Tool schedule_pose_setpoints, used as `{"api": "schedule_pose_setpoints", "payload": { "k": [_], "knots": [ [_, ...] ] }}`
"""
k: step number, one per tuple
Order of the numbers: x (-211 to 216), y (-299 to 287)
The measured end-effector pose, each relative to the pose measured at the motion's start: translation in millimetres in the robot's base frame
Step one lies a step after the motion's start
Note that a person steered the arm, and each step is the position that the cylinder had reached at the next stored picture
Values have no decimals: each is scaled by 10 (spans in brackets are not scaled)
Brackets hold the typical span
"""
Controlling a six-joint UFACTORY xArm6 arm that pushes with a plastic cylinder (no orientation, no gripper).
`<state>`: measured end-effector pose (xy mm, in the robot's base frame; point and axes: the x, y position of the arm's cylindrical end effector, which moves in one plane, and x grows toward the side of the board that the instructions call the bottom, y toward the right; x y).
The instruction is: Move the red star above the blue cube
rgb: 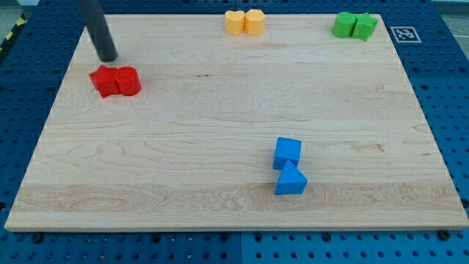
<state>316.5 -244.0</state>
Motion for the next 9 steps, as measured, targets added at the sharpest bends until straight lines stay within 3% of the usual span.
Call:
{"api": "schedule_pose_setpoints", "payload": {
  "k": [4, 7, 9],
  "knots": [
    [397, -69],
    [596, 241],
    [978, 547]
  ]
}}
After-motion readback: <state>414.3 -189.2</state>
